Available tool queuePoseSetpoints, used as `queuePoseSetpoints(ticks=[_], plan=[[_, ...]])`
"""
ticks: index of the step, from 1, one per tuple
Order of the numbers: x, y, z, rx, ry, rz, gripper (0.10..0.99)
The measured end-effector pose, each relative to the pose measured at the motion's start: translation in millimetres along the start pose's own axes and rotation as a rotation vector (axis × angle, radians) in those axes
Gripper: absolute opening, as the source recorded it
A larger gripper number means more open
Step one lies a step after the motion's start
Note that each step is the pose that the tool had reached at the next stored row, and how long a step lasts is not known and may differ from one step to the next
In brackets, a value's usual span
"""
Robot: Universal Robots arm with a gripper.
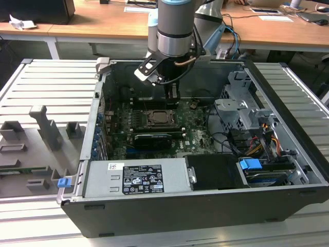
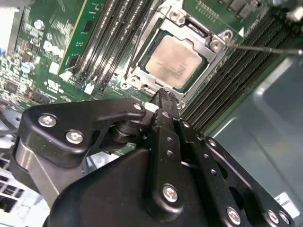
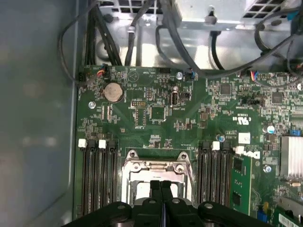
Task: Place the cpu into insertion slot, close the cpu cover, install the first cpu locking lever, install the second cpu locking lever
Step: 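Close the cpu cover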
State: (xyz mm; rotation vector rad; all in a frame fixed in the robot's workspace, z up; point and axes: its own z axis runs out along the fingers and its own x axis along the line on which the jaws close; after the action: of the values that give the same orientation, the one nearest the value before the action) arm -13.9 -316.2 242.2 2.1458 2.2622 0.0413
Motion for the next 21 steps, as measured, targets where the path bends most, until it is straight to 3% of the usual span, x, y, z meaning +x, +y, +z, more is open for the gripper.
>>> queuePoseSetpoints(ticks=[2,3,15,21], plan=[[0.0,-0.6,2.6,0.000,0.0023,-0.065,0.106],[0.1,-2.1,2.7,0.000,0.0026,-0.071,0.106],[1.3,-24.2,2.1,0.000,0.0044,-0.074,0.106],[1.5,-28.3,2.0,0.000,0.0044,-0.074,0.106]])
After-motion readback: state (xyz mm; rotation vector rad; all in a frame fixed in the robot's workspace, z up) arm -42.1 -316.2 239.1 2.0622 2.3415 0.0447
